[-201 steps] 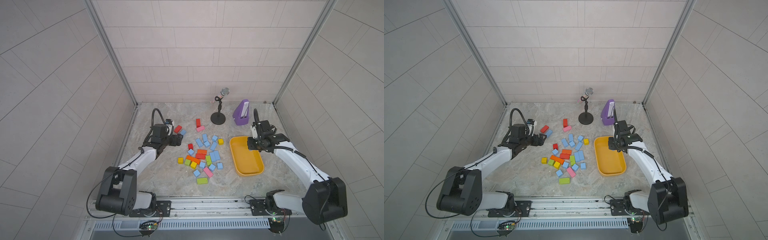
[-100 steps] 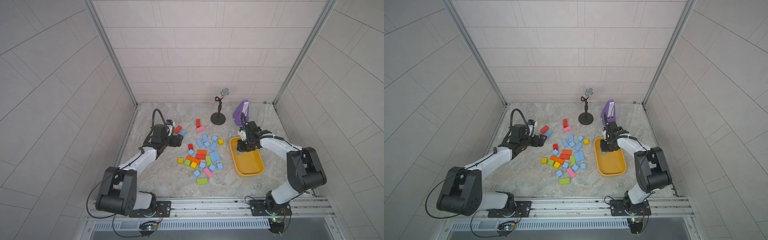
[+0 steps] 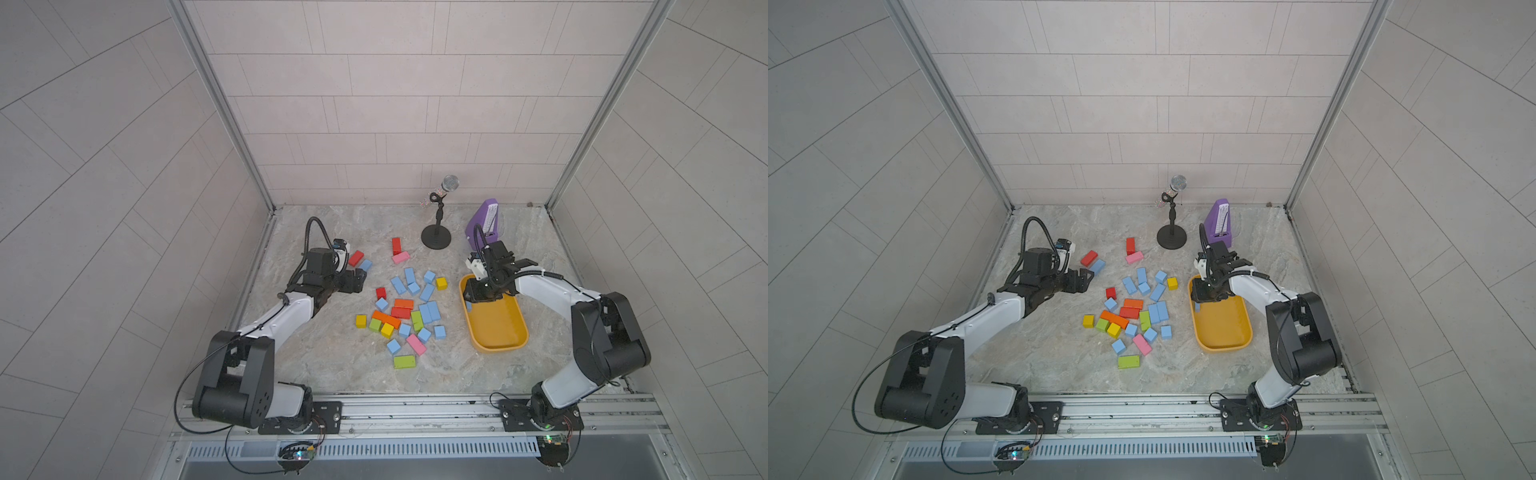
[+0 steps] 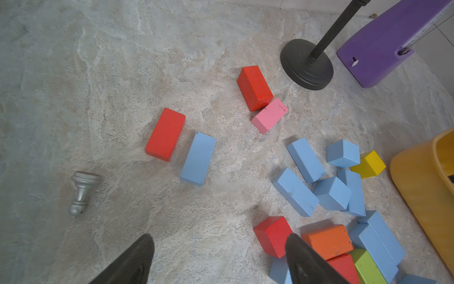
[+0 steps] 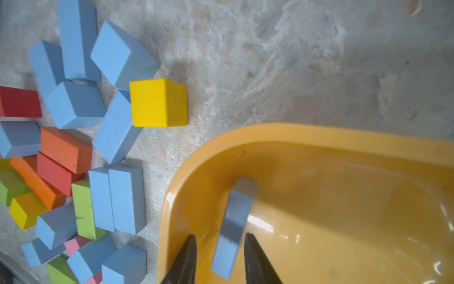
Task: Pick out the blue building blocks
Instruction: Place the building block in the storage box, then pick up the building block from the center of the board.
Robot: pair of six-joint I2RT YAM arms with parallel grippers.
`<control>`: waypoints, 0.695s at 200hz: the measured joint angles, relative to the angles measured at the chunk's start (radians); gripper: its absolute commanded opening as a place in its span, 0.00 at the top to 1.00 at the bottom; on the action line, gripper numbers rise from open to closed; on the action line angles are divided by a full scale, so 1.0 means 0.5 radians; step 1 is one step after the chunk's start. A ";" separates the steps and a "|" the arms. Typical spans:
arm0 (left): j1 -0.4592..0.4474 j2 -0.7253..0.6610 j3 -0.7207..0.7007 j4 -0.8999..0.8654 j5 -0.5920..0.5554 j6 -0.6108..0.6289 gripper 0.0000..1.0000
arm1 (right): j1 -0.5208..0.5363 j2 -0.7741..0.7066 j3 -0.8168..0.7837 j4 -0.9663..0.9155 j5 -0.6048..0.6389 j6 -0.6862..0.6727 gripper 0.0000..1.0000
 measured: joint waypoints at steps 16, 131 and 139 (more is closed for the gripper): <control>0.000 0.001 0.000 -0.001 0.000 0.000 0.12 | -0.011 -0.091 -0.001 -0.025 -0.002 0.002 0.65; 0.000 0.061 0.012 -0.021 0.211 0.021 0.13 | 0.882 -0.546 -0.098 -0.169 0.470 0.407 0.55; 0.000 0.060 0.012 -0.022 0.210 0.021 0.13 | 0.931 -0.500 -0.098 -0.172 0.497 0.453 0.54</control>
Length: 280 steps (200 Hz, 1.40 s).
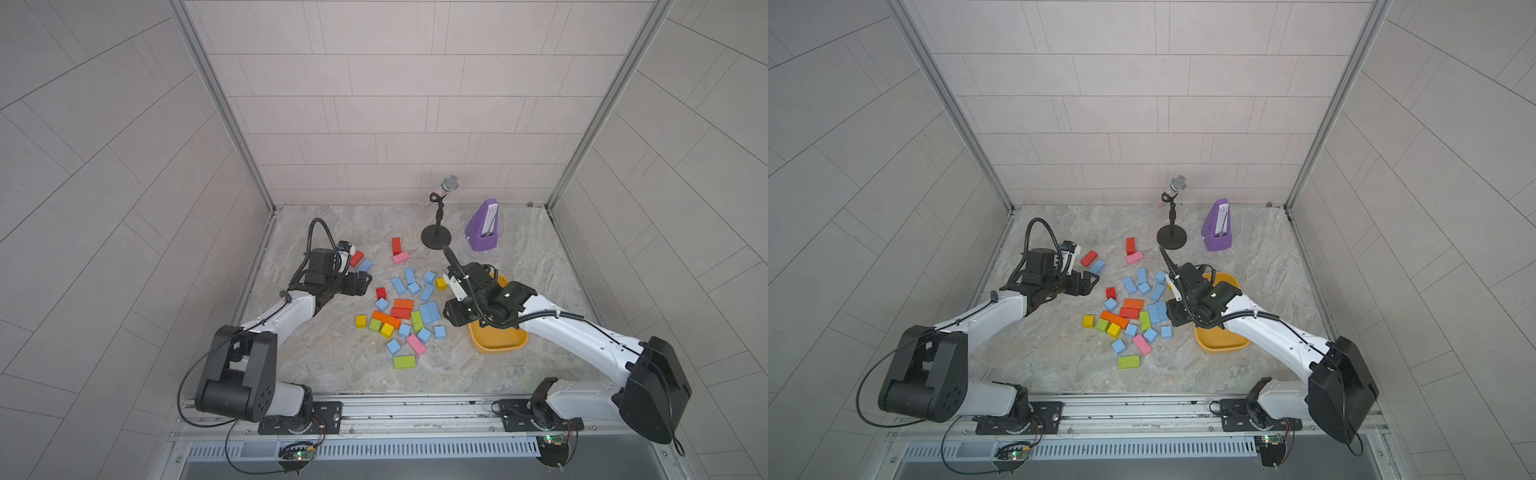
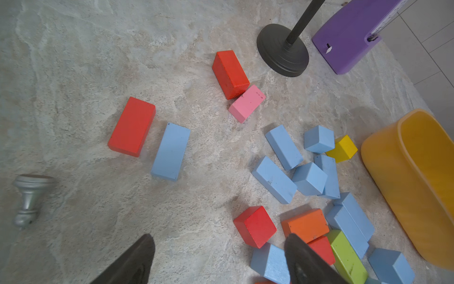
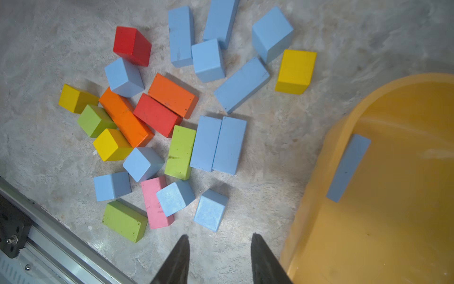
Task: Pick out the blue building blocks
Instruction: Pick up the building block from the center of the board, then place the building block in the storage box.
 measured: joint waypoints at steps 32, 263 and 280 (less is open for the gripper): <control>0.000 -0.007 0.000 -0.007 -0.002 0.002 0.13 | 0.116 0.237 -0.009 0.002 0.069 0.145 0.48; -0.270 -0.043 0.001 -0.010 0.043 0.074 0.13 | -0.394 -0.037 0.127 -0.063 0.216 -0.034 0.73; -0.311 -0.041 0.002 -0.012 0.051 0.085 0.13 | -0.684 -0.056 0.124 -0.070 0.197 -0.121 0.73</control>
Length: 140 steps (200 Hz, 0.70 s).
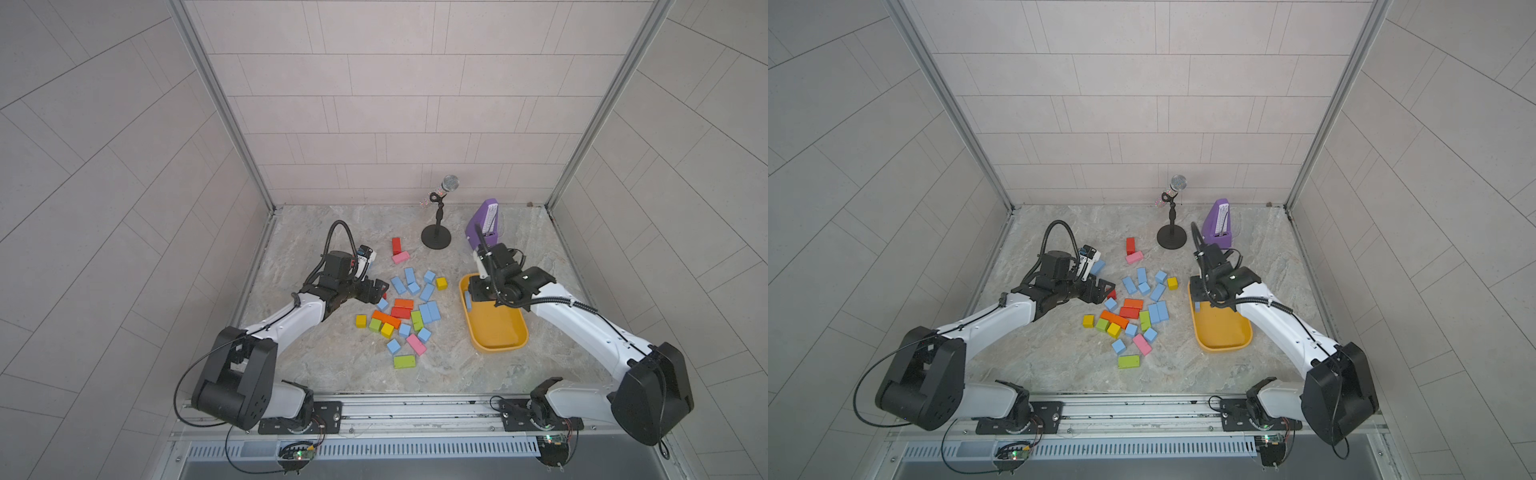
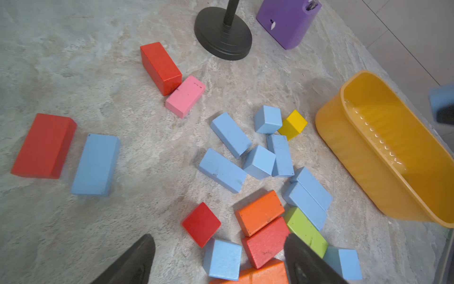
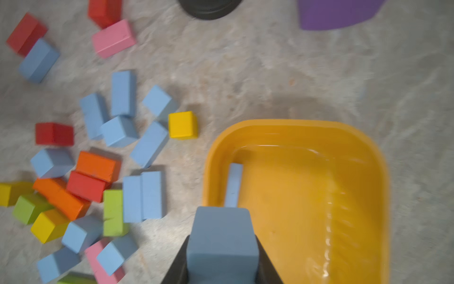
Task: Pick out the blue building blocks
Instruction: Place the building block in the storage box.
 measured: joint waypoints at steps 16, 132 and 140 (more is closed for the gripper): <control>-0.008 0.008 0.008 -0.003 0.005 0.006 0.13 | -0.173 0.060 -0.005 -0.012 -0.035 -0.079 0.73; -0.017 0.066 0.137 -0.178 -0.034 0.037 0.12 | -0.327 0.706 0.002 0.186 -0.454 -0.286 0.57; -0.017 0.071 0.137 -0.185 -0.038 0.037 0.12 | -0.327 0.716 0.006 0.208 -0.471 -0.283 0.52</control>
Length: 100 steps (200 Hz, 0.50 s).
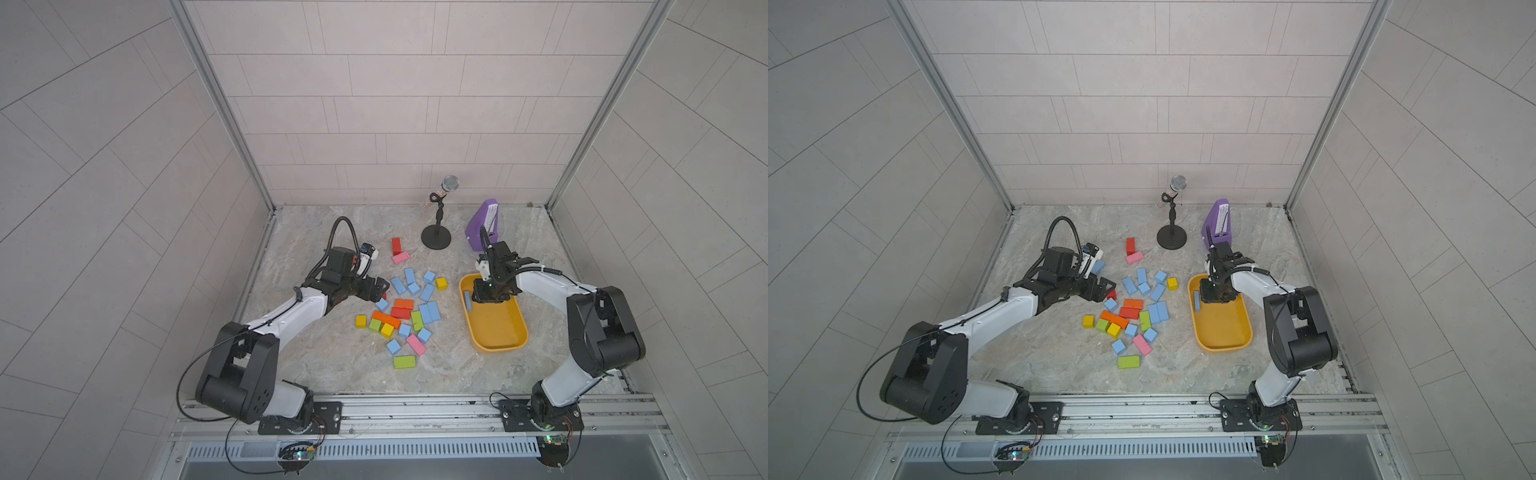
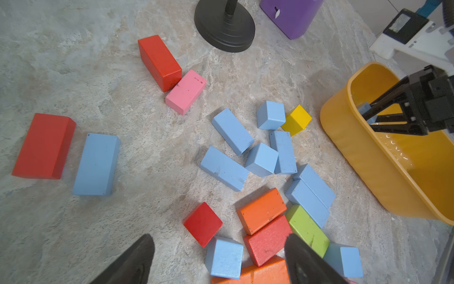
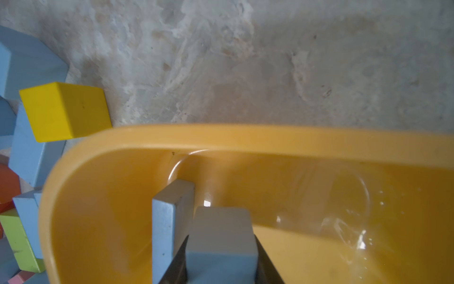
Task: Pick out the blue building blocks
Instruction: Place the building block in the storage box.
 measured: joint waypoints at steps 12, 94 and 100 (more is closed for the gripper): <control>0.000 0.011 0.001 -0.005 -0.003 0.000 0.12 | 0.000 0.005 0.011 0.019 -0.017 -0.008 0.48; 0.000 0.040 0.022 -0.041 -0.022 -0.002 0.12 | 0.015 -0.328 -0.063 0.053 -0.024 0.047 0.46; 0.000 0.040 0.025 -0.043 -0.027 -0.002 0.12 | 0.036 -0.398 -0.079 0.040 -0.018 0.063 0.46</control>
